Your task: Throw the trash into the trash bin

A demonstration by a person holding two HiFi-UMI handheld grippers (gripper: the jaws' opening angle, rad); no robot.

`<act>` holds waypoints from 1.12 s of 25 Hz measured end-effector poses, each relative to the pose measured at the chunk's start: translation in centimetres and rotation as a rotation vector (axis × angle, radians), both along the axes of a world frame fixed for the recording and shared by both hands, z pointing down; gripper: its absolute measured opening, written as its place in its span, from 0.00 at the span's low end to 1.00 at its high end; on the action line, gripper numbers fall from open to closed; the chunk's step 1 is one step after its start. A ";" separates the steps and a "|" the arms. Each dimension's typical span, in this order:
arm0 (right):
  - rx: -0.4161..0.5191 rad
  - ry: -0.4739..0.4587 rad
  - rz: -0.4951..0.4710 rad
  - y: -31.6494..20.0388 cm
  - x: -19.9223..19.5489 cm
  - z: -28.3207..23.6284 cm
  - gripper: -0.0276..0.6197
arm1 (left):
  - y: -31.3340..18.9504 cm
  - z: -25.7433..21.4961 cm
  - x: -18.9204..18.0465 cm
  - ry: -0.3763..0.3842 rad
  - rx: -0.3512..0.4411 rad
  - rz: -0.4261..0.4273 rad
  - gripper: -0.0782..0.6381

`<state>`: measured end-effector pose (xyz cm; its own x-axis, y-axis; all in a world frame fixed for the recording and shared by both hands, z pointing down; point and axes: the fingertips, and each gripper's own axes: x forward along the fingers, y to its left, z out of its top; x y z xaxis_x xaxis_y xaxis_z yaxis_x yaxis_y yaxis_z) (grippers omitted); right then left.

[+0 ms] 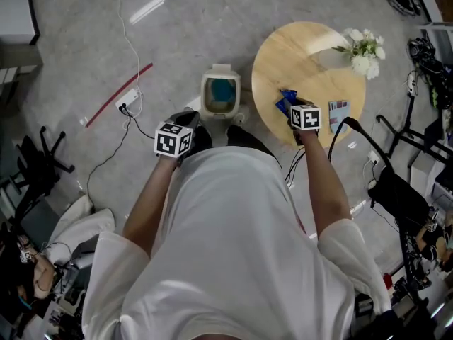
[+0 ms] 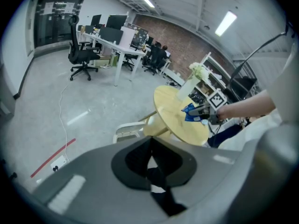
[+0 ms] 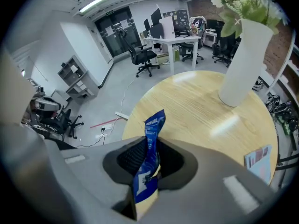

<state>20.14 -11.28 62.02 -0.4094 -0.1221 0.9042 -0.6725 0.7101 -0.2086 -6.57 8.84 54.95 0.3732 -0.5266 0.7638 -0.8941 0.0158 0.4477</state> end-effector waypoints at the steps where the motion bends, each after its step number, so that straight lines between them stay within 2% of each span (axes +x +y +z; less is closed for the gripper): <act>1: 0.002 -0.006 -0.001 0.4 -0.6 -0.2 0.15 | 0.2 0.1 -0.3 0.000 0.000 0.002 0.12; 13: -0.001 -0.040 -0.055 3.6 -5.2 -0.5 0.15 | 1.8 1.1 -1.9 0.014 -0.003 -0.002 0.12; 20: -0.031 -0.061 -0.090 4.9 -9.9 1.1 0.15 | 2.4 2.5 -5.0 0.020 -0.030 -0.021 0.12; 28: -0.053 -0.090 -0.151 8.3 -12.5 1.2 0.15 | 4.7 2.0 -5.0 0.013 -0.037 -0.040 0.12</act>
<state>7.59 -2.93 63.27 -0.4994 -0.0065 0.8663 -0.5358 0.7881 -0.3030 -11.53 13.53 56.94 0.3623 -0.5124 0.7786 -0.8866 0.0683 0.4575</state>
